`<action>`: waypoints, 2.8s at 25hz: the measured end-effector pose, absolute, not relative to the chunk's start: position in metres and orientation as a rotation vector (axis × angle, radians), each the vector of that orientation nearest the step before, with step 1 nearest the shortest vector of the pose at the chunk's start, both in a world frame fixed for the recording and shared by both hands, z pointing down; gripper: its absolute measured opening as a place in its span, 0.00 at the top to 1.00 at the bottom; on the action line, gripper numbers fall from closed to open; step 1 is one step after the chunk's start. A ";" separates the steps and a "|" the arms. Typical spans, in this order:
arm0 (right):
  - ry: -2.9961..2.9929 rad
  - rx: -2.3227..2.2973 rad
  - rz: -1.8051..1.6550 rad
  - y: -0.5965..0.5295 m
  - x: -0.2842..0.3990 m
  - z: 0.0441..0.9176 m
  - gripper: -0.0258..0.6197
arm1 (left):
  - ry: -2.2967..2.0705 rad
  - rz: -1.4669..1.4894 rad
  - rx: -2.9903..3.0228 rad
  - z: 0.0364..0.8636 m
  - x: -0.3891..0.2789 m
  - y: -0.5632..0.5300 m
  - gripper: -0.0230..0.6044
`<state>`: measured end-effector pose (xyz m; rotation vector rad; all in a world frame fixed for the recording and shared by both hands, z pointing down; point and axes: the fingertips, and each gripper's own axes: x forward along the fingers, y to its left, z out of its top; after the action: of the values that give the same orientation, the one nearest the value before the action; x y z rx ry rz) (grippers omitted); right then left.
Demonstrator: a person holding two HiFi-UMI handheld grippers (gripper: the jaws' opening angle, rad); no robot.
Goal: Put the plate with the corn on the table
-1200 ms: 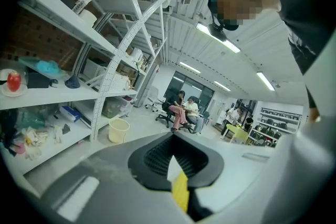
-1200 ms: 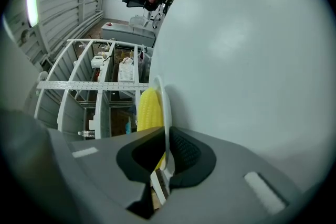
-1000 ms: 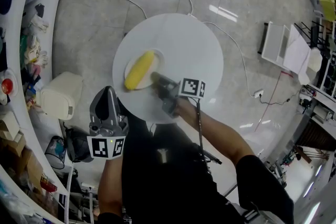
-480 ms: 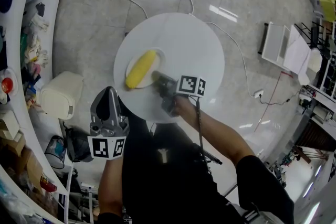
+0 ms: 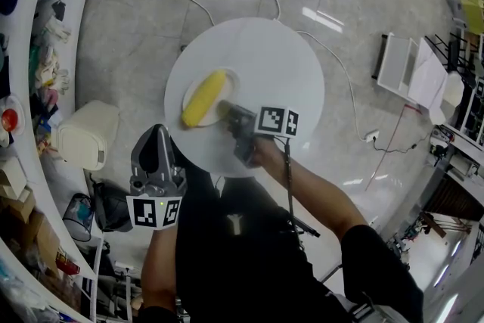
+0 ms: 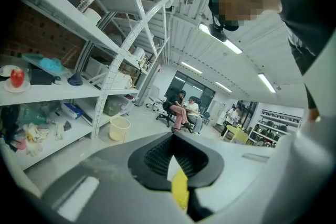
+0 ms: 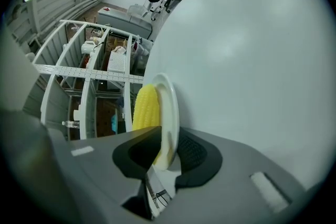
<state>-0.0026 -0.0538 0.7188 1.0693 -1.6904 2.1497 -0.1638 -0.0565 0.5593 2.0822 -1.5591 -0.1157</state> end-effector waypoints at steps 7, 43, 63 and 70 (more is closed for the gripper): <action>-1.683 1.021 2.135 -0.053 -0.006 0.718 0.76 | -1.564 -0.115 2.078 0.560 -0.165 -0.057 0.96; -1.688 1.008 2.052 -0.038 0.005 0.707 0.63 | -1.562 -0.148 2.081 0.555 -0.162 -0.046 0.96; -1.730 1.023 2.041 -0.028 0.014 0.682 0.89 | -1.585 -0.179 2.107 0.529 -0.145 -0.033 0.96; -1.783 1.011 2.016 -0.030 0.010 0.666 0.94 | -1.592 -0.163 2.106 0.523 -0.137 -0.028 0.96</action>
<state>0.0096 -0.0304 0.6661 1.0108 -1.7832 2.0161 -0.1372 -0.0277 0.5227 2.1058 -1.5922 -0.1630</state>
